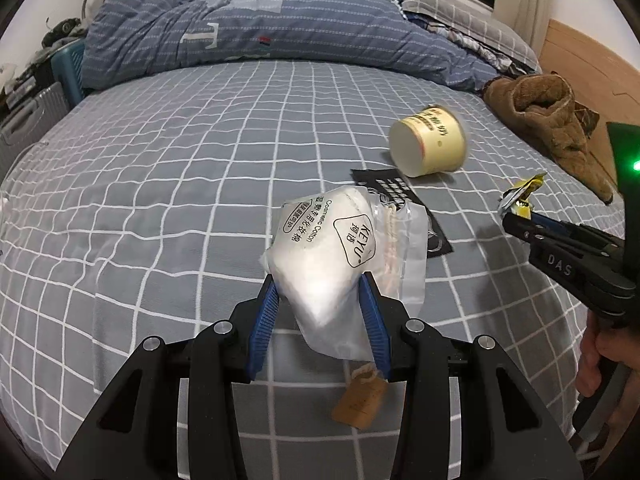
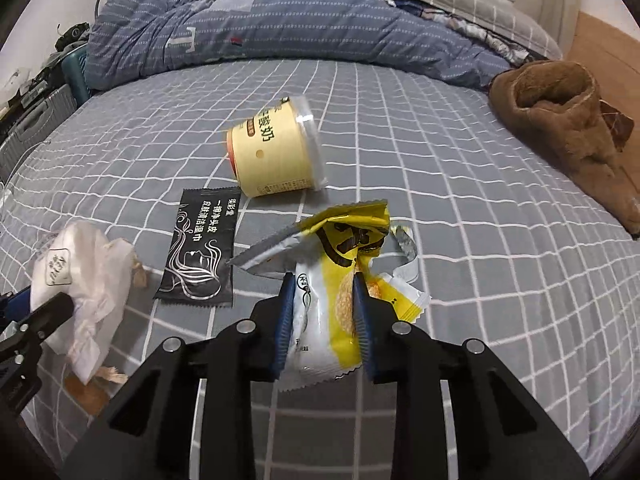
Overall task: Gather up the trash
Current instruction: 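Lift the mask packet and snack wrapper with both tools and carry them over the bin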
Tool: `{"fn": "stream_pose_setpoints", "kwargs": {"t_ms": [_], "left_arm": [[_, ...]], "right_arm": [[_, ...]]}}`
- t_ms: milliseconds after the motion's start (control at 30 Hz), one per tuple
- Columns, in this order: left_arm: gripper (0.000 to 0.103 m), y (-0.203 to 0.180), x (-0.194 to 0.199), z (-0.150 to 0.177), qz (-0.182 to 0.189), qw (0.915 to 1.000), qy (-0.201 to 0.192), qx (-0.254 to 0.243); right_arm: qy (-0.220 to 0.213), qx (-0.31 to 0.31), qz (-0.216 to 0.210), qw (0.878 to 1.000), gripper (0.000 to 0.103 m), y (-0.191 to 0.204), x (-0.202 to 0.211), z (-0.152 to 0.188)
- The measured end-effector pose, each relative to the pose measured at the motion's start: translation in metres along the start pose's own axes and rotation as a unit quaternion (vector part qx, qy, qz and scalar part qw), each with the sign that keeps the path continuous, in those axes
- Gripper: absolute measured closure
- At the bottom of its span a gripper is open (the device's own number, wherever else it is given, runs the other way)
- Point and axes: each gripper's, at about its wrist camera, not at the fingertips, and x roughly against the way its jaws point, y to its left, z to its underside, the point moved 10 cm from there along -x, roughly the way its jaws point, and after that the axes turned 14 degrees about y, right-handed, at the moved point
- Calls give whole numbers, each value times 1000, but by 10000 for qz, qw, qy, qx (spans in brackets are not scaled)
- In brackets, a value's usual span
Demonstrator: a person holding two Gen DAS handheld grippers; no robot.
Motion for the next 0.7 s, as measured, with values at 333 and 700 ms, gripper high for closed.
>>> {"fn": "stream_pose_setpoints", "kwargs": {"t_ms": [333,700], "left_arm": [[62,-14,18,15,78,9999,-53,-101],[62,-22,39,49,158,9998,-48,-150]], "right_arm": [[-76,-20,187,9998,76,-8,33,25],[-126,163,351,9992,76,3,58,61]]}}
